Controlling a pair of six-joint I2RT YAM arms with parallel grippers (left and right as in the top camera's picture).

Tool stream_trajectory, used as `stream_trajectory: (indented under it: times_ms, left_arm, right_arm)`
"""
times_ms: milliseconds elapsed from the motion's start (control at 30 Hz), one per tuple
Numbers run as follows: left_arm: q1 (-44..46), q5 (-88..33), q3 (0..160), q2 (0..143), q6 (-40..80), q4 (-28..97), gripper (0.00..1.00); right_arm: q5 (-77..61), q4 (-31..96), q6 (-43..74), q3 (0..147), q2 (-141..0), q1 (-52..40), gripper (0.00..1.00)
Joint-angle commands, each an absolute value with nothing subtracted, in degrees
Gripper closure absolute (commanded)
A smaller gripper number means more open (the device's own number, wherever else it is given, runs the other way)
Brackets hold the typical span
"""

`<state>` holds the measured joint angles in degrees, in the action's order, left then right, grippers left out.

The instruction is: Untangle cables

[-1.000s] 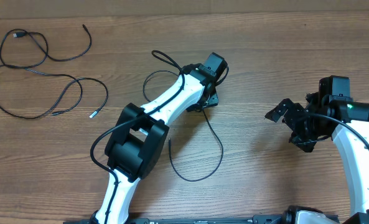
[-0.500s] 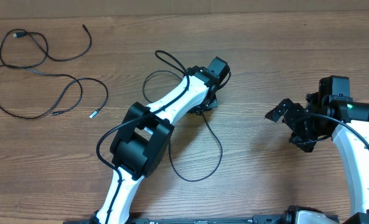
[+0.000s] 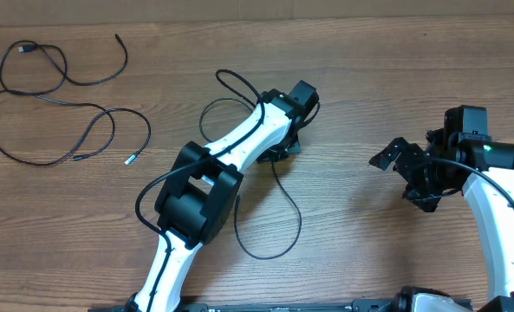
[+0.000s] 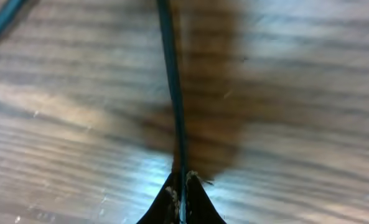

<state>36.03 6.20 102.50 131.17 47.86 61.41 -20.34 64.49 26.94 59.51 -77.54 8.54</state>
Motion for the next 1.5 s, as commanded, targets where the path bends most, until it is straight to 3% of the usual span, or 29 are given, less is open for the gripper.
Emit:
stream_trajectory:
  times_ms: [0, 367, 833, 1133, 1167, 1200, 1233, 1467]
  left_arm:
    - [34.9, 4.5, 105.0, 130.5, 47.1, 63.4, 0.96]
    - [33.6, 6.1, 106.2, 108.4, 41.5, 60.8, 0.96]
    - [32.9, 6.0, 106.1, 99.6, 37.1, 63.4, 0.96]
    - [35.1, 0.5, 106.1, 110.7, 35.7, 69.2, 0.64]
    - [35.4, -1.2, 106.1, 112.2, 35.7, 69.1, 0.51]
    - [35.6, -2.8, 106.1, 113.4, 35.7, 68.9, 0.29]
    - [35.7, -3.8, 106.1, 114.8, 35.7, 68.8, 0.14]
    - [36.1, -4.0, 106.1, 123.3, 36.2, 69.1, 0.12]
  right_arm:
    - [-20.2, 64.3, 26.5, 59.2, -77.5, 8.7, 0.0]
    - [-20.2, 64.3, 26.5, 59.2, -77.5, 8.7, 0.0]
    - [-20.2, 64.3, 26.5, 59.2, -77.5, 8.7, 0.0]
    - [-20.2, 64.3, 26.5, 59.2, -77.5, 8.7, 0.0]
    - [-20.2, 64.3, 26.5, 59.2, -77.5, 8.7, 0.0]
    - [-20.2, 64.3, 26.5, 59.2, -77.5, 8.7, 0.0]
    - [-20.2, 64.3, 26.5, 59.2, -77.5, 8.7, 0.0]
    - [-20.2, 64.3, 26.5, 59.2, -77.5, 8.7, 0.0]
